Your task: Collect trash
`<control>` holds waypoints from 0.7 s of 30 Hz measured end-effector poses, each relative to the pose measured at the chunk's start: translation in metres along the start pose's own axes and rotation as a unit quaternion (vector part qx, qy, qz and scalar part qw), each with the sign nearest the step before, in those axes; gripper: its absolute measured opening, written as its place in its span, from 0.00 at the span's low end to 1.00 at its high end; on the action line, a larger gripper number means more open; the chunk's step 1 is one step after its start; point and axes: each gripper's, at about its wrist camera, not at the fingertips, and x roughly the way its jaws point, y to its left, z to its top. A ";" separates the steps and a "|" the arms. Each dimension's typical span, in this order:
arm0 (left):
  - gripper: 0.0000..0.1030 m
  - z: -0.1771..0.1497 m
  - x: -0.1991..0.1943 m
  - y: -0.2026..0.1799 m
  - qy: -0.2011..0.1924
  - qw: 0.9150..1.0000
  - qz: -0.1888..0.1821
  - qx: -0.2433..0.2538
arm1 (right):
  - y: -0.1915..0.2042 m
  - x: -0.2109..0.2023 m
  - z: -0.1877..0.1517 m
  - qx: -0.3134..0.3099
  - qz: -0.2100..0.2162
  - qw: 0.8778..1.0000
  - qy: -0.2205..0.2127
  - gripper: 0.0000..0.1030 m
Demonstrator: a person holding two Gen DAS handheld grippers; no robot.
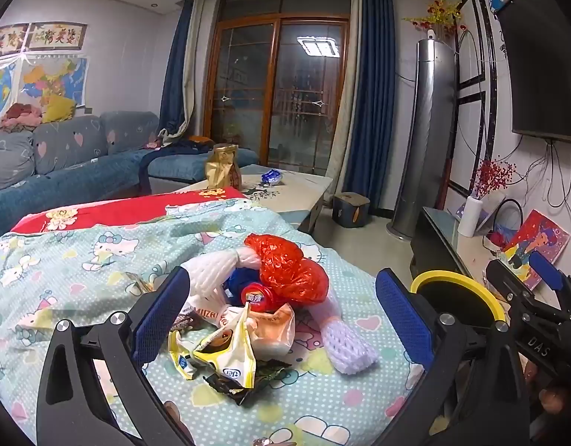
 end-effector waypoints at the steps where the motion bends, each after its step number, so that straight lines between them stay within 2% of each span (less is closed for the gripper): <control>1: 0.94 0.000 0.000 0.000 -0.001 1.000 0.000 0.001 | 0.001 0.000 0.000 -0.001 -0.001 1.000 0.001 0.90; 21: 0.94 0.004 -0.002 -0.004 0.001 1.000 -0.005 -0.008 | 0.003 0.001 0.000 -0.008 0.006 1.000 0.011 0.90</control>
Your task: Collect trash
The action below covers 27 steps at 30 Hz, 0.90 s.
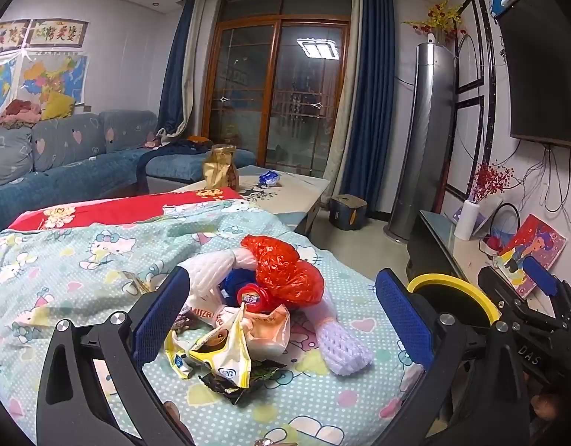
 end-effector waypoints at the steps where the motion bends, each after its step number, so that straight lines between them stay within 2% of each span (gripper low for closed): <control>1: 0.94 0.001 0.000 -0.001 0.001 1.000 -0.001 0.000 | 0.000 0.000 0.000 0.000 0.000 1.000 0.000 0.90; 27: 0.94 0.003 -0.007 -0.004 -0.005 1.000 -0.004 -0.002 | -0.001 0.002 0.001 0.000 0.008 1.000 0.004 0.90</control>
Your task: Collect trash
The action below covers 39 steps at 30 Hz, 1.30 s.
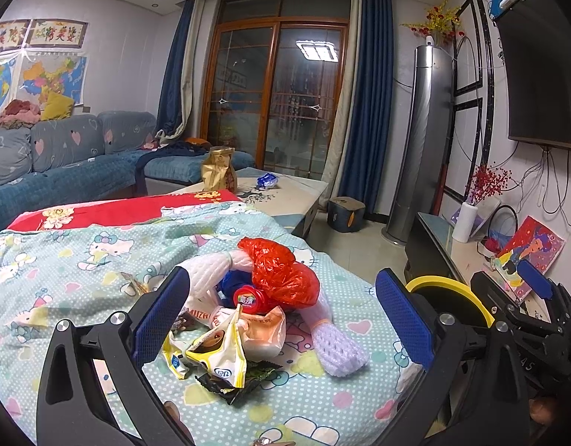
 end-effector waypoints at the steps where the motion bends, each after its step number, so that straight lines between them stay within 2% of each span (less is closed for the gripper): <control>1: 0.94 0.000 0.000 0.000 0.000 1.000 0.000 0.000 | 0.000 0.000 0.000 0.000 0.000 1.000 0.000 0.90; 26: 0.94 -0.006 0.008 0.002 0.007 1.000 -0.007 -0.003 | 0.002 0.002 -0.006 0.001 0.002 1.000 0.005 0.90; 34: 0.94 -0.007 0.026 0.021 0.039 0.998 -0.023 -0.030 | 0.006 0.017 -0.007 0.001 0.042 0.999 0.032 0.90; 39: 0.94 0.002 0.035 0.046 0.031 0.998 0.004 -0.047 | 0.024 0.033 0.000 -0.021 0.072 0.996 0.041 0.90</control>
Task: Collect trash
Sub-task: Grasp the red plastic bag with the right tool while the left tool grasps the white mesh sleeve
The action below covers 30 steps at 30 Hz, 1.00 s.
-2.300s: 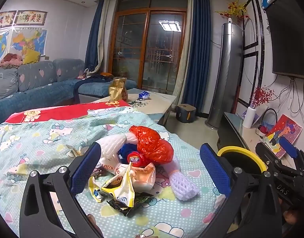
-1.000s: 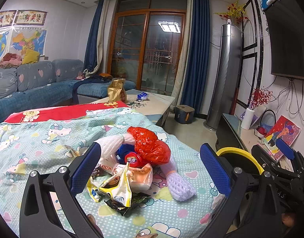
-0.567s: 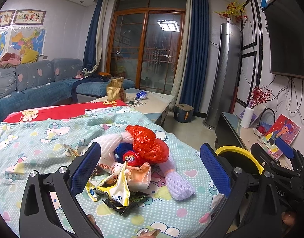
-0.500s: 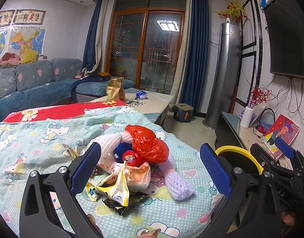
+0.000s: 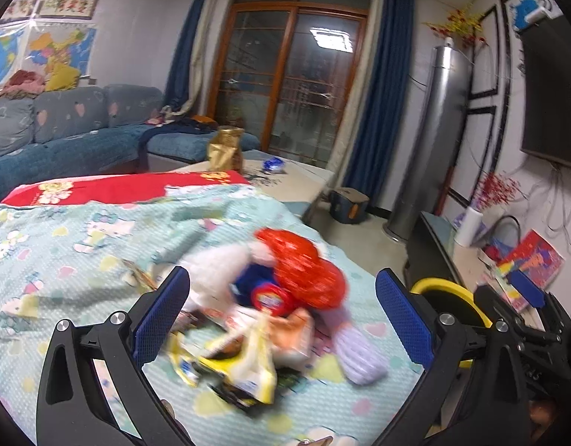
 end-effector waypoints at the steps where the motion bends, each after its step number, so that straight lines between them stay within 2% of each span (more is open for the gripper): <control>1: 0.94 0.003 0.002 0.007 -0.003 1.000 0.010 -0.003 | 0.003 0.004 0.003 -0.004 0.007 1.000 0.002 0.90; 8: 0.94 0.022 0.012 0.044 -0.006 0.999 0.049 -0.021 | 0.028 0.037 0.020 -0.011 0.054 0.998 0.027 0.90; 15: 0.94 0.032 0.031 0.087 0.024 0.998 0.049 -0.041 | 0.054 0.077 0.028 -0.020 0.102 0.992 0.073 0.90; 19: 0.94 0.035 0.045 0.102 0.042 0.998 0.035 -0.042 | 0.060 0.102 0.021 -0.012 0.129 0.984 0.122 0.90; 22: 0.93 0.032 0.057 0.104 0.064 0.997 0.012 -0.041 | 0.062 0.113 0.017 -0.001 0.144 0.979 0.148 0.83; 25: 0.89 0.026 0.070 0.096 0.087 0.996 -0.013 -0.030 | 0.062 0.121 0.010 0.011 0.166 0.971 0.169 0.70; 26: 0.83 0.024 0.074 0.092 0.092 0.995 -0.021 -0.024 | 0.062 0.122 0.008 0.013 0.172 0.969 0.175 0.64; 28: 0.80 0.021 0.082 0.087 0.104 0.994 -0.037 -0.018 | 0.063 0.127 0.003 0.016 0.180 0.966 0.185 0.55; 30: 0.73 0.017 0.091 0.083 0.117 0.992 -0.053 -0.016 | 0.064 0.130 0.000 0.020 0.191 0.962 0.195 0.38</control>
